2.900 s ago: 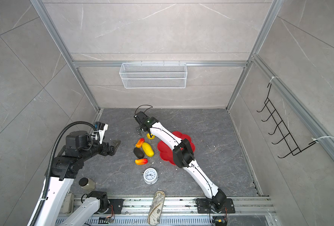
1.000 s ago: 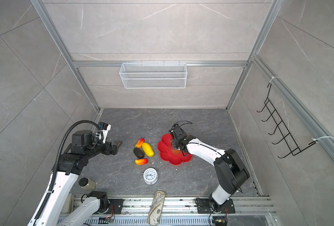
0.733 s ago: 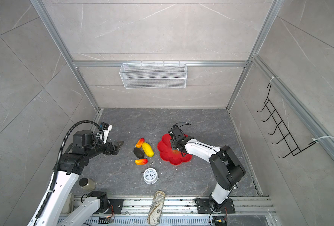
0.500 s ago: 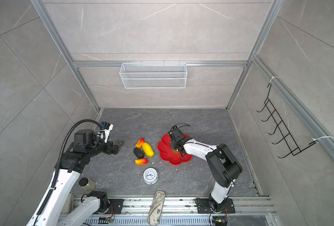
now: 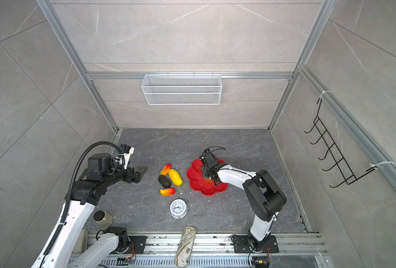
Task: Place and organize the fake fruits in the fruit bowl
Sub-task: 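Carry the lemon with the right gripper into the red bowl and release, then move the right gripper to the long yellow fruit and grasp it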
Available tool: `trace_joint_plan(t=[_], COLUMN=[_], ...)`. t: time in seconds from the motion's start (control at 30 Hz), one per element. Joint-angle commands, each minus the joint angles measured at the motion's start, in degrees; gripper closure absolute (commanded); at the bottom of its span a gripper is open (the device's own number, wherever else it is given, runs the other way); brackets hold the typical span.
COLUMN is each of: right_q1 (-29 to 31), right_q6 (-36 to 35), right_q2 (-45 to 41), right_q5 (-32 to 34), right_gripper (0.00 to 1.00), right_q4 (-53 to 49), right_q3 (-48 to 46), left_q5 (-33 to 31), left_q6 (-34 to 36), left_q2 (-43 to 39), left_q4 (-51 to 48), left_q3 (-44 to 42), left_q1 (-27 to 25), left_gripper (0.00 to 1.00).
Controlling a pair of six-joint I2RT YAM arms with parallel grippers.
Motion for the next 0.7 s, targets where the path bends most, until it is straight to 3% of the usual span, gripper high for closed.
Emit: trace_joint_plan(t=[0.0,0.2,0.43,0.57,0.67], right_q1=[-0.2,-0.2,-0.2,1.8,5.4], right_q6=[-0.5,-0.7,-3.0,-6.3,-8.4], right_q2=[0.9,0.0,-4.0,-9.4,-12.2], right_q5=[-0.3,-0.5,-0.1,-0.2,0.3], right_gripper=[0.36,0.32,0.09,0.01,0.00], right_q4=[0.6,-0.6,-5.9,-10.4,-13.7], right_q3=[-0.4,-0.1,2.0,4.6,7.8], left_q5=[0.8,1.1,1.1,1.1,1.1], left_q6=[1.4,1.4,1.5,1.5,1.4], left_q2=[-1.5,-2.2,-2.9,-3.0,-3.0], left_q4=[1.7,1.6,1.6,1.6,1.5], left_q3=[-0.2,-0.3,-0.3,-0.4,-0.3], left_q1=[0.2,0.2,0.2,0.2,0.2], left_gripper=[0.00,0.00,0.00,0.00,0.00])
